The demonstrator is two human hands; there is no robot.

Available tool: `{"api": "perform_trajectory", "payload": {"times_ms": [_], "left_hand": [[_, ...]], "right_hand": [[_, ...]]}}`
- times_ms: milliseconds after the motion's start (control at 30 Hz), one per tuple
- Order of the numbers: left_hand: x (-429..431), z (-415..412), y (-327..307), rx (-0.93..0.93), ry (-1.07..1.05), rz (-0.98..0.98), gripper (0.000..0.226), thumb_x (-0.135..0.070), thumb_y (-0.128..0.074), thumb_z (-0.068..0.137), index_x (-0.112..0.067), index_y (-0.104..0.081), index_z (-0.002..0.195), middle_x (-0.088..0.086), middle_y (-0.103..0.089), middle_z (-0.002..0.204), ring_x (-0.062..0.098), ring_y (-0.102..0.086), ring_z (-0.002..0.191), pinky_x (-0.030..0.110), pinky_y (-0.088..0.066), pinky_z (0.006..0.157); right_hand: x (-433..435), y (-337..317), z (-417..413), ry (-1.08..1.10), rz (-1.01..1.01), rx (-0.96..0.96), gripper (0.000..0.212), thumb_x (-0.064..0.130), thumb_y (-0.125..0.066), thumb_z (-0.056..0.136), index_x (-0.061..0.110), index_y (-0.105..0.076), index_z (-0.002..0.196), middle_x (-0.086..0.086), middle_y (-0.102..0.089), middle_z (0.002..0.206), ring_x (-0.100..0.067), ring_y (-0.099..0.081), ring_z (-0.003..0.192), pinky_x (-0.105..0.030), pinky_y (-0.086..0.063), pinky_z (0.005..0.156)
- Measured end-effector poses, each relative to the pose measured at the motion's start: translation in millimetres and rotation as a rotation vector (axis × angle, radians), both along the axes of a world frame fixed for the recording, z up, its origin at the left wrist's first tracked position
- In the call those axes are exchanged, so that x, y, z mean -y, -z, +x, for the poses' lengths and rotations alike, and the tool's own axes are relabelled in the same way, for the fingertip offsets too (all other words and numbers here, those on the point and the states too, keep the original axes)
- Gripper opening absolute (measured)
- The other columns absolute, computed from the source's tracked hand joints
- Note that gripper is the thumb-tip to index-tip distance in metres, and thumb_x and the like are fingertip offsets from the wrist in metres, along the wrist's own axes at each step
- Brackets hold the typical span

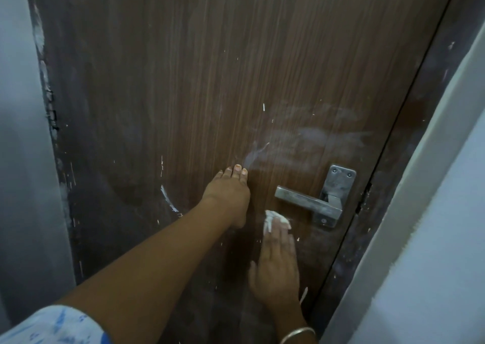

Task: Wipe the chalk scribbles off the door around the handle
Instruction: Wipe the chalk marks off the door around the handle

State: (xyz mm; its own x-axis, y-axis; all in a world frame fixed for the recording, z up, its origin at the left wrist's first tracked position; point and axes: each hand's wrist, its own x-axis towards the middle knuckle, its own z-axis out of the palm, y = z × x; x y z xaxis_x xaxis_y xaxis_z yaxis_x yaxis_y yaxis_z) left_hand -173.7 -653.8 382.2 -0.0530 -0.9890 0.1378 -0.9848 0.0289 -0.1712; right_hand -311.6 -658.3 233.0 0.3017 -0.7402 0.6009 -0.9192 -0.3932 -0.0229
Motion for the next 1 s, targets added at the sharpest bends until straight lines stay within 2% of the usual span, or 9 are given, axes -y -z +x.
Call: {"api": "perform_trajectory", "payload": {"times_ms": [100,200,267,367,567,700,800,900,1000], "left_hand": [[-2,0,-2,-0.006,-0.002,0.000,0.093,-0.027,-0.058,0.085,0.002,0.008,0.145,0.021,0.005,0.156,0.032,-0.001,0.145,0.041,-0.008,0.118],[-3,-1,-2,-0.012,-0.008,0.002,0.094,-0.026,-0.058,0.085,0.002,0.008,0.146,0.020,0.006,0.157,0.032,-0.001,0.145,0.041,-0.008,0.118],[-3,0,-1,0.006,-0.012,-0.003,0.092,-0.025,-0.056,0.085,0.002,0.008,0.146,0.020,0.006,0.157,0.032,-0.001,0.145,0.040,-0.008,0.118],[-3,-2,0,0.022,-0.009,-0.010,0.091,-0.025,-0.055,0.086,0.004,0.007,0.145,0.021,0.005,0.156,0.032,-0.002,0.145,0.041,-0.008,0.118],[-3,-4,0,0.011,-0.022,-0.018,0.093,-0.027,-0.057,0.085,0.004,0.006,0.145,0.022,0.003,0.156,0.033,-0.002,0.145,0.041,-0.008,0.118],[-2,-5,-1,0.019,-0.033,-0.005,0.096,-0.030,-0.060,0.085,0.003,0.007,0.146,0.020,0.005,0.157,0.032,-0.001,0.145,0.042,-0.008,0.118],[-2,0,-2,0.048,-0.032,0.015,0.101,-0.035,-0.062,0.084,-0.001,0.010,0.146,0.016,0.007,0.158,0.031,0.000,0.145,0.043,-0.008,0.118],[-5,5,-5,0.014,-0.032,0.040,0.098,-0.036,-0.058,0.085,-0.010,0.013,0.147,0.009,0.009,0.159,0.033,0.002,0.145,0.045,-0.008,0.118],[-10,6,-6,-0.060,0.006,0.033,0.094,-0.034,-0.055,0.087,-0.019,0.016,0.147,0.009,0.008,0.159,0.034,0.003,0.145,0.046,-0.009,0.117]], "right_hand": [[3,-13,16,-0.035,0.003,-0.099,0.092,0.024,-0.076,0.056,-0.001,-0.039,0.137,-0.017,-0.033,0.147,-0.030,-0.026,0.137,-0.044,-0.021,0.114],[2,-11,0,0.074,0.018,-0.088,0.089,0.029,-0.080,0.053,0.000,-0.048,0.131,-0.018,-0.041,0.142,-0.031,-0.035,0.133,-0.049,-0.026,0.106],[-1,-5,-13,0.153,-0.002,0.004,0.090,0.029,-0.078,0.056,-0.003,-0.044,0.133,-0.022,-0.038,0.143,-0.035,-0.033,0.134,-0.051,-0.024,0.106],[-3,-6,-9,0.155,0.009,0.133,0.098,0.033,-0.073,0.063,-0.005,-0.026,0.141,-0.023,-0.024,0.150,-0.035,-0.017,0.140,-0.048,-0.017,0.112],[9,-31,17,-0.038,-0.031,-0.066,0.097,0.030,-0.072,0.061,-0.002,-0.028,0.142,-0.019,-0.024,0.151,-0.030,-0.014,0.141,-0.046,-0.015,0.111],[5,-17,-12,0.037,-0.040,-0.046,0.091,0.027,-0.075,0.059,0.001,-0.038,0.137,-0.016,-0.035,0.147,-0.028,-0.027,0.137,-0.048,-0.021,0.109],[-1,2,-44,0.110,-0.092,-0.016,0.077,0.022,-0.075,0.064,-0.004,-0.047,0.130,-0.022,-0.038,0.141,-0.035,-0.035,0.132,-0.054,-0.027,0.106],[-5,5,-64,0.239,-0.065,0.084,0.085,0.028,-0.076,0.066,-0.005,-0.038,0.135,-0.026,-0.034,0.143,-0.040,-0.030,0.134,-0.054,-0.027,0.105],[-8,1,-72,0.263,-0.079,0.150,0.094,0.042,-0.066,0.074,-0.003,-0.021,0.143,-0.024,-0.014,0.150,-0.039,-0.013,0.140,-0.053,-0.022,0.108]]}}
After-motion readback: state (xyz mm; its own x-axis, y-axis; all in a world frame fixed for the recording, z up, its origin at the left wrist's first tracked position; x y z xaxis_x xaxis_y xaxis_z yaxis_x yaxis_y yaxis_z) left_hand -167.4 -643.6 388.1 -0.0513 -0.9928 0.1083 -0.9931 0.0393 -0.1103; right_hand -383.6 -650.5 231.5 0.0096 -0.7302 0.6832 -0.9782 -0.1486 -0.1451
